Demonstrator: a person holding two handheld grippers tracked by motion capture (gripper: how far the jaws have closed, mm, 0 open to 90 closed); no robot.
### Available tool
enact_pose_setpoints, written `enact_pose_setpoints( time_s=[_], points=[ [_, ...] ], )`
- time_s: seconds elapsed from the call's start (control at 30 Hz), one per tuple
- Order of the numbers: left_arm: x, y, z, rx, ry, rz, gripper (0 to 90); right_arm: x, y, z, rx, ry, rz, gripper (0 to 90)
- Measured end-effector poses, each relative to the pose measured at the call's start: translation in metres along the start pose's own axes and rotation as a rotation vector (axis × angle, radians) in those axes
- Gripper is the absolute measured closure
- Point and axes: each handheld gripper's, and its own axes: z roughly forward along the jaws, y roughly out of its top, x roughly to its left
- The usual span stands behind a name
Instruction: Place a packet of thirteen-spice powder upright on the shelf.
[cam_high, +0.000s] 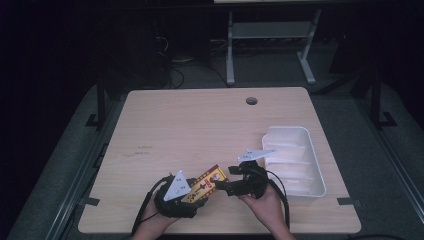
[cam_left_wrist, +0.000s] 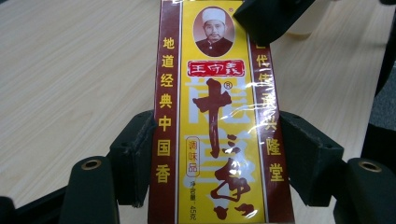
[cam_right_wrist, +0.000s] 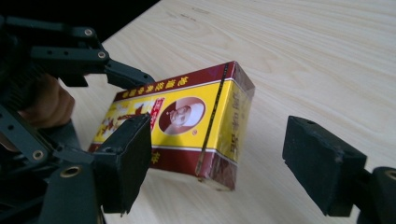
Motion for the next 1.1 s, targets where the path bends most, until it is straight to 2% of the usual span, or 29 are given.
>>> enact_pose_setpoints(
  time_s=[0.03, 0.13, 0.3, 0.6, 0.8, 0.9, 1.1],
  points=[
    [-0.001, 0.000, 0.000, -0.006, 0.003, 0.003, 32.6, 0.000, 0.000, 0.000, -0.003, 0.018, 0.015, 25.0],
    [-0.003, 0.001, 0.000, -0.011, 0.012, 0.011, 32.6, 0.000, 0.000, 0.001, -0.004, 0.031, 0.022, 26.7],
    [-0.004, 0.001, 0.000, -0.019, 0.016, 0.012, 32.6, 0.003, -0.001, 0.004, 0.003, 0.079, 0.034, 33.7],
    [-0.003, 0.001, 0.001, -0.014, 0.012, 0.005, 32.5, 0.005, -0.001, 0.005, 0.003, 0.069, 0.042, 34.9],
    [-0.002, 0.000, 0.006, 0.014, 0.013, 0.003, 32.4, 0.009, -0.001, 0.001, -0.033, 0.052, 0.022, 44.5],
    [-0.001, 0.000, 0.008, 0.022, -0.005, -0.014, 32.4, 0.011, -0.001, 0.000, -0.048, 0.077, 0.019, 50.0],
    [-0.003, 0.000, 0.010, 0.029, 0.004, -0.005, 32.3, 0.015, 0.000, 0.000, -0.059, 0.090, 0.002, 55.7]
  ],
)
